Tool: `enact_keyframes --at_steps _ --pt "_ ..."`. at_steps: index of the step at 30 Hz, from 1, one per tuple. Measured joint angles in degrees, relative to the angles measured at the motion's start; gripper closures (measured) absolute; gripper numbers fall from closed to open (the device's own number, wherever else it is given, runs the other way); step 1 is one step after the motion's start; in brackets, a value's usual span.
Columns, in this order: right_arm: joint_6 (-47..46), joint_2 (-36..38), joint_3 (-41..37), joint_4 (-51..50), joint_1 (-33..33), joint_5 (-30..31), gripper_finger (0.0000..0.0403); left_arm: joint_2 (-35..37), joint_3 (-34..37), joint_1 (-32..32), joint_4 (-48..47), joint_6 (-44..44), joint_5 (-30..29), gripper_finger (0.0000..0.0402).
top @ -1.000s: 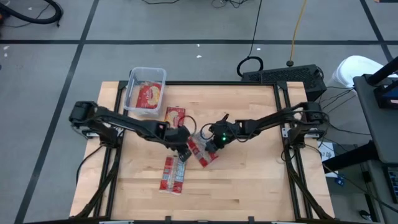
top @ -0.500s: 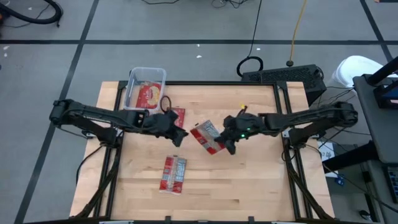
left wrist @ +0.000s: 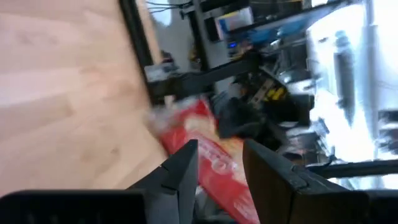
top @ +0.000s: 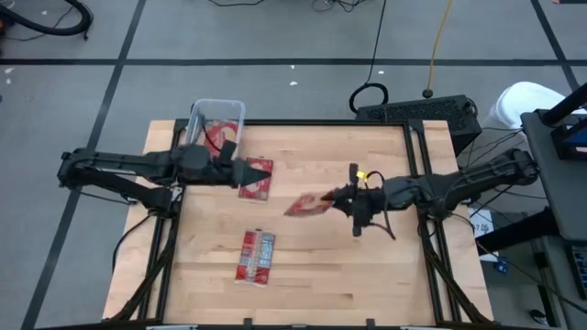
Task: Sort popcorn bags into baskets
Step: Put the red popcorn bag into the transparent container
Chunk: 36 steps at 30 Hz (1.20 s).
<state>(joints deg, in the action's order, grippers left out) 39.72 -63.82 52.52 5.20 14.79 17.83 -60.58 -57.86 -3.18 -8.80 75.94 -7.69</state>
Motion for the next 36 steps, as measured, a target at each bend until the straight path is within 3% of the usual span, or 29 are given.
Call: enact_keyframes --at_steps 5,8,13,19,28,36 --pt "26.34 -4.38 5.62 0.59 3.34 19.46 0.0388 3.02 0.12 0.04 -0.26 4.96 0.10 0.0270" --pt "40.41 -7.20 7.76 1.93 3.27 21.10 0.0388 4.08 0.13 0.47 0.43 6.38 0.13 0.0270" --pt "50.34 -10.81 9.06 3.59 2.85 24.12 0.0388 5.33 0.21 1.42 0.46 8.63 0.13 0.0263" --pt "54.31 -12.46 9.00 11.57 2.84 24.10 0.0388 5.49 0.17 1.90 -0.96 8.59 2.88 0.0215" --pt "60.94 -12.49 9.02 19.51 2.82 22.42 0.0388 1.48 0.19 5.98 0.25 8.03 13.55 0.0113" --pt "60.96 -12.51 9.02 18.48 2.84 20.45 0.0388 -3.88 0.19 8.57 8.18 5.36 20.26 0.0091"
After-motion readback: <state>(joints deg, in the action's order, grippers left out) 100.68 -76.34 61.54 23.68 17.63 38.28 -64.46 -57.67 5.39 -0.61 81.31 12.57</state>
